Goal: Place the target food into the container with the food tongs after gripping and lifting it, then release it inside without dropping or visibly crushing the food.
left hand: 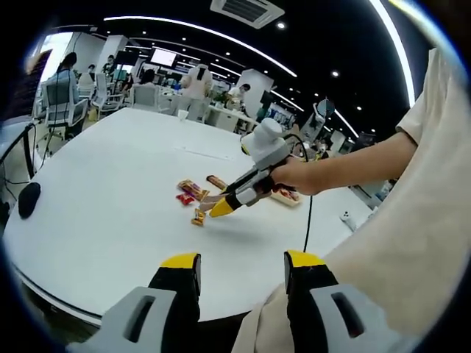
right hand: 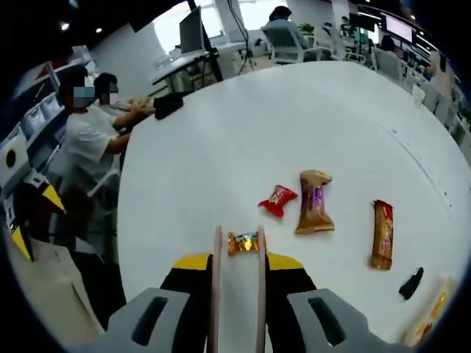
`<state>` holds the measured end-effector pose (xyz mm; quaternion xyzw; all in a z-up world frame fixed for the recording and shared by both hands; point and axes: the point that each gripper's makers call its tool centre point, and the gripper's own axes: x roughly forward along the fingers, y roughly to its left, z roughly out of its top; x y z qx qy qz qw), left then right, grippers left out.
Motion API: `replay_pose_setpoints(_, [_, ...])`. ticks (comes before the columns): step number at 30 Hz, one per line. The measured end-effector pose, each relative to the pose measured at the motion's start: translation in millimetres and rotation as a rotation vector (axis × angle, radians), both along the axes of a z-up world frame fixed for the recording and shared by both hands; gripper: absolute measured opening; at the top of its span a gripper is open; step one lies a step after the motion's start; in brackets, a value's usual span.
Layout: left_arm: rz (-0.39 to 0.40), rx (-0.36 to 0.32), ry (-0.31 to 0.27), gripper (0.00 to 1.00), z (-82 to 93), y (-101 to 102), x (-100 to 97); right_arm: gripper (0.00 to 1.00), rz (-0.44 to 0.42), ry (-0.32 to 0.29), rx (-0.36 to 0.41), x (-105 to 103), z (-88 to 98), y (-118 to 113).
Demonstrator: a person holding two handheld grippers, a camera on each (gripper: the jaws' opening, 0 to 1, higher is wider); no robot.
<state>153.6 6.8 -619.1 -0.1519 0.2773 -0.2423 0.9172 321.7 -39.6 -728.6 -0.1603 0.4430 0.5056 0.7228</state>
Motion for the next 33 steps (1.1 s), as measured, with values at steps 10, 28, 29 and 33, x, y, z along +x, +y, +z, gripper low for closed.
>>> replay_pose_setpoints(10, [0.001,-0.003,0.006,0.45,-1.9,2.4,3.7,0.26,-0.012,0.004,-0.001,1.6,-6.6,-2.2])
replay_pose_setpoints(28, [0.009,-0.008,0.013,0.44,-3.5,7.2,6.6,0.26,0.004,0.024,-0.043,2.5,-18.0,-2.6])
replay_pose_setpoints(29, [0.009,-0.009,0.013,0.44,-3.5,7.7,6.7,0.26,0.004,0.029,-0.041,1.6,-18.2,-2.2])
replay_pose_setpoints(33, [0.013,-0.011,0.013,0.44,-3.6,9.7,8.2,0.26,0.01,0.042,-0.035,-0.6,-19.1,-0.7])
